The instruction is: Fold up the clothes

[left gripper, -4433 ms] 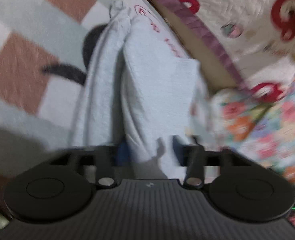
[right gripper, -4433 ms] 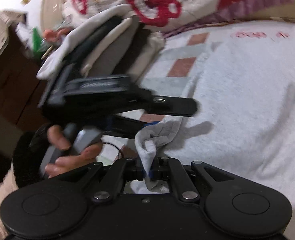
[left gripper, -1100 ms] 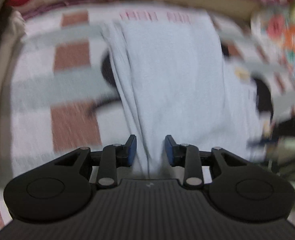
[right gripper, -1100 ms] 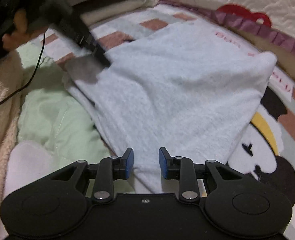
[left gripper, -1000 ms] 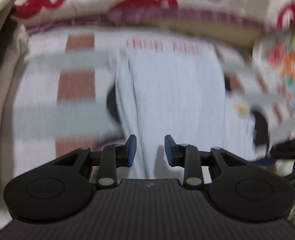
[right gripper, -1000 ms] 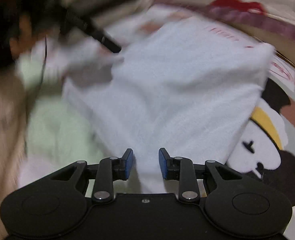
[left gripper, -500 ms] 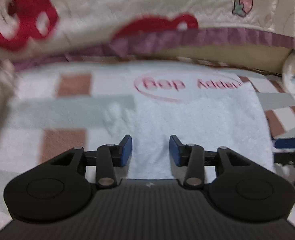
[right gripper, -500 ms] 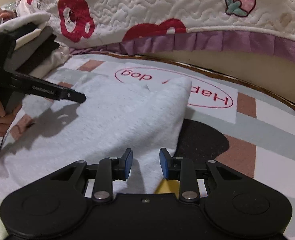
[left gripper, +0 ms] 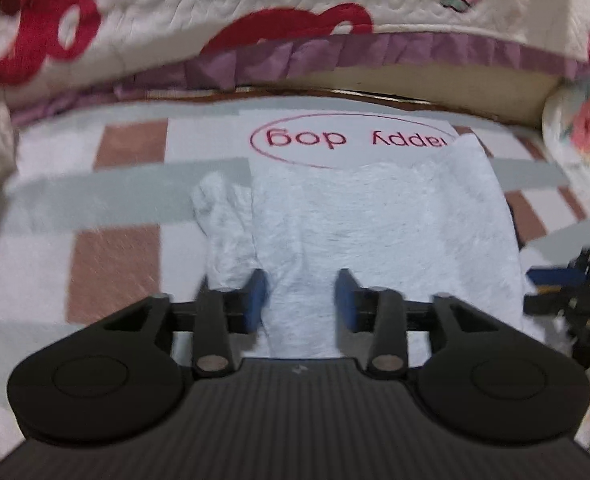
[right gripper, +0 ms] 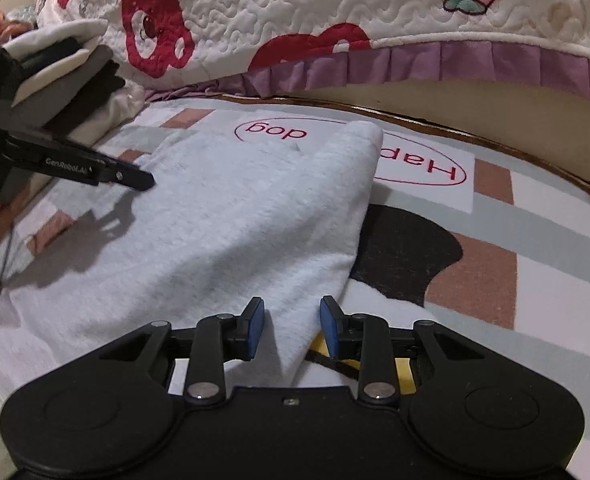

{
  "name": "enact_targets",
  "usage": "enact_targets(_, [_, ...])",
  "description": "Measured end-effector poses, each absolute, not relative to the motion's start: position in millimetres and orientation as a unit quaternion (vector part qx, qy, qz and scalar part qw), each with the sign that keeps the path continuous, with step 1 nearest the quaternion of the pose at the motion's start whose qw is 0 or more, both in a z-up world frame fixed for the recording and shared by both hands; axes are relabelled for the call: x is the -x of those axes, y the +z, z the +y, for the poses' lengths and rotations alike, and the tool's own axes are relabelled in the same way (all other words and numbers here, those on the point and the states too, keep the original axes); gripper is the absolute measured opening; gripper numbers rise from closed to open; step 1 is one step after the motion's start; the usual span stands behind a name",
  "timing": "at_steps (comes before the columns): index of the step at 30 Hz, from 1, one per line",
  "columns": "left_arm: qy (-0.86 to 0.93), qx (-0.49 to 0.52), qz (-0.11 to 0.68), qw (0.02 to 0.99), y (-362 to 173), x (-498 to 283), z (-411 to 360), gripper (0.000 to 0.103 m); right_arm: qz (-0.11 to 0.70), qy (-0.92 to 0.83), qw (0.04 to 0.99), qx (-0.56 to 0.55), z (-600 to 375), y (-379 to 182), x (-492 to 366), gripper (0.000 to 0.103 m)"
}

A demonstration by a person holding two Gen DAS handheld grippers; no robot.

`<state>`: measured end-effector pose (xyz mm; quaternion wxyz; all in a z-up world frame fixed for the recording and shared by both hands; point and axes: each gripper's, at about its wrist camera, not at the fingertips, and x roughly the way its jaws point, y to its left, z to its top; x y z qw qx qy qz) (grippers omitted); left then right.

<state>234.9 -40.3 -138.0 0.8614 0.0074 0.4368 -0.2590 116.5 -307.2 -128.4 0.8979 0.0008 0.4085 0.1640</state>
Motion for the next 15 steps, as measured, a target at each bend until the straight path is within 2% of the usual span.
enact_targets(2, [-0.255,0.031,0.438,0.861,-143.6,-243.1,-38.8,0.049,0.406,0.166,0.898,-0.006,-306.0,-128.7,-117.9,0.036])
enact_targets(4, [-0.245,0.036,0.427,0.87,-146.1,-247.3,-42.4,0.044,0.405,0.17,0.899,-0.01,-304.3,-129.0,-119.2,0.036])
enact_targets(5, [-0.237,0.019,0.414,0.879,-145.6,-247.1,-47.1,0.017,0.405,0.174,0.898,-0.01,-302.7,-129.4,-119.9,0.036])
enact_targets(6, [-0.238,-0.005,0.399,0.886,-140.2,-241.8,-52.4,0.009,0.406,0.175,0.897,-0.007,-301.1,-129.8,-120.1,0.036])
enact_targets(8, [-0.24,-0.052,0.369,0.897,-128.9,-230.6,-63.0,0.008,0.405,0.172,0.898,0.006,-298.2,-130.3,-119.3,0.036])
enact_targets(11, [-0.241,-0.057,0.313,0.917,-100.8,-213.6,-55.8,0.008,0.405,0.167,0.899,0.025,-293.7,-131.0,-118.1,0.036])
enact_targets(15, [-0.225,-0.046,0.325,0.917,-113.9,-224.7,-36.9,0.008,0.404,0.16,0.899,0.051,-287.8,-131.9,-116.4,0.037])
